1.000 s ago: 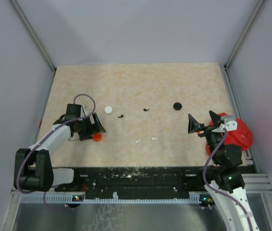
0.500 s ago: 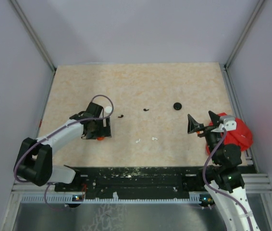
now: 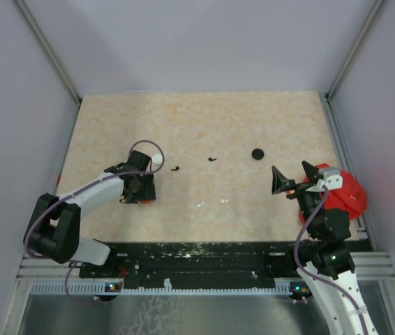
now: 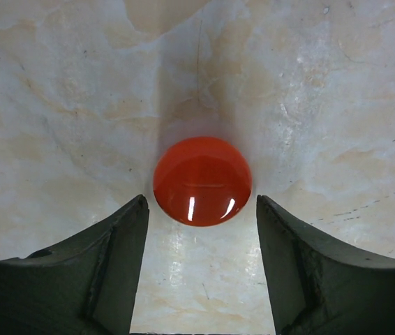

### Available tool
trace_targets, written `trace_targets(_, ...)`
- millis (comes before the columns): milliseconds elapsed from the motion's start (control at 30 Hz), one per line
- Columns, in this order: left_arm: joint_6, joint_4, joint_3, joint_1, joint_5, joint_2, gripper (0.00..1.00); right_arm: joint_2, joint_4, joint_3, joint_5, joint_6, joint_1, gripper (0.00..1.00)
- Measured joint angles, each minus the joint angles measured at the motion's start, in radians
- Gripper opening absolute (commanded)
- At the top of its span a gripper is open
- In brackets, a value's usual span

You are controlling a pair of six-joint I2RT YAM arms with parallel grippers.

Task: Insert the wireless bluetooth earbuds into the charging case
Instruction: Pick up the charging case at the center of the board.

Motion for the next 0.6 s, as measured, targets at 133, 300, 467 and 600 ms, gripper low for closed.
trace_targets(133,0.009,0.002,0.000,0.000,-0.004,0.027,0.61,0.000,0.000,0.000,0.000,0.000,0.000,0.98)
trace_targets(300,0.019,0.004,0.000,0.000,-0.003,0.027,0.60,0.000,0.000,0.000,0.000,0.000,0.000,0.98)
trace_targets(467,0.024,0.009,0.000,0.000,-0.003,0.031,0.59,0.000,0.000,0.000,0.000,0.000,0.000,0.99)
trace_targets(600,0.031,0.010,0.001,-0.003,-0.003,0.033,0.52,0.000,0.000,0.000,0.000,0.000,0.000,0.98)
